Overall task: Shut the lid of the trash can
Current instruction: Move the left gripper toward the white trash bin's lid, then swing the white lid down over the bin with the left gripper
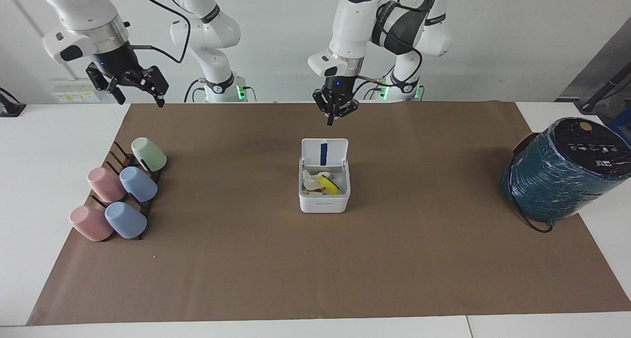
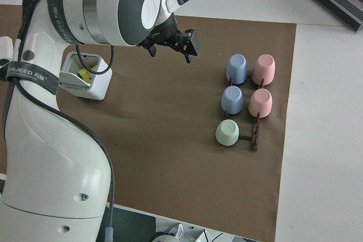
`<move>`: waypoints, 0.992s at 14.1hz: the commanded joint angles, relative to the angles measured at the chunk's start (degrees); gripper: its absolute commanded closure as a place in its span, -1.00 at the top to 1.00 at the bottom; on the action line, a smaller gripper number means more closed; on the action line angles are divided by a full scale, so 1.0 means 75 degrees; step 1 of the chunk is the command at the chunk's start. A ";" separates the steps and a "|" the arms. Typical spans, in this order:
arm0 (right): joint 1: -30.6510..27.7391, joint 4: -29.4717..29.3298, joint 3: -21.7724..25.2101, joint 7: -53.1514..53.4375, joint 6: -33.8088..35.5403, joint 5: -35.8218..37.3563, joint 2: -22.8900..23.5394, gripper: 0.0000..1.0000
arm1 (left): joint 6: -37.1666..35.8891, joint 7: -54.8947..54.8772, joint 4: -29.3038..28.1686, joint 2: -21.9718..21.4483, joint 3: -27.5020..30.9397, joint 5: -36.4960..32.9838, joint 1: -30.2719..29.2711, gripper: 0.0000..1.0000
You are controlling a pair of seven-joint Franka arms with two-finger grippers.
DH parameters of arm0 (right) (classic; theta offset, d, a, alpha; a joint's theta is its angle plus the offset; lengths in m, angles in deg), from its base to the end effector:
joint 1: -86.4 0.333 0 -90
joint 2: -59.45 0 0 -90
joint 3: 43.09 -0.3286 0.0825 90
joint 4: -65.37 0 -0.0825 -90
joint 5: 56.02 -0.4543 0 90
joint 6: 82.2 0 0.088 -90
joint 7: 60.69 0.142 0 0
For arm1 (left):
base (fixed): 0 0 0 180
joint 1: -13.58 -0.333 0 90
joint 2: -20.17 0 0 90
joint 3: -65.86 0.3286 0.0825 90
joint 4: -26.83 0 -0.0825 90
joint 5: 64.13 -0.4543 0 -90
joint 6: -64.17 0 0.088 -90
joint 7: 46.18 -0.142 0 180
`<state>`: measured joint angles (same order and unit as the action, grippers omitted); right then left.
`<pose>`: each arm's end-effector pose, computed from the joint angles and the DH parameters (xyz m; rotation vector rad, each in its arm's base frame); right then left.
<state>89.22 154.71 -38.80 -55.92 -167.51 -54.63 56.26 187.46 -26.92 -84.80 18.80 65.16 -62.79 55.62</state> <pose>0.5975 -0.0201 0.6352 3.1163 -0.1725 -0.0222 0.4741 -0.4404 0.4651 2.9347 -0.5937 0.2771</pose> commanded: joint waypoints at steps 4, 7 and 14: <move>-0.0048 0.0088 -0.0045 0.0044 0.0077 -0.0139 -0.0125 1.00 | 0.1078 0.0092 0.0329 0.0708 0.0175 0.0008 -0.0132 -1.00; -0.0048 0.0088 -0.0045 0.0044 0.0077 -0.0139 -0.0125 1.00 | 0.1513 0.0080 0.0376 0.0909 0.0187 0.0008 -0.0285 -1.00; -0.0048 0.0099 -0.0045 0.0044 0.0077 -0.0139 -0.0125 1.00 | 0.2252 0.0092 0.1135 0.2030 0.0199 0.0020 -0.0472 -1.00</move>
<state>89.22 154.71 -38.80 -55.92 -167.51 -54.63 56.26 203.88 -26.76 -81.53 29.00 66.75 -62.79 52.43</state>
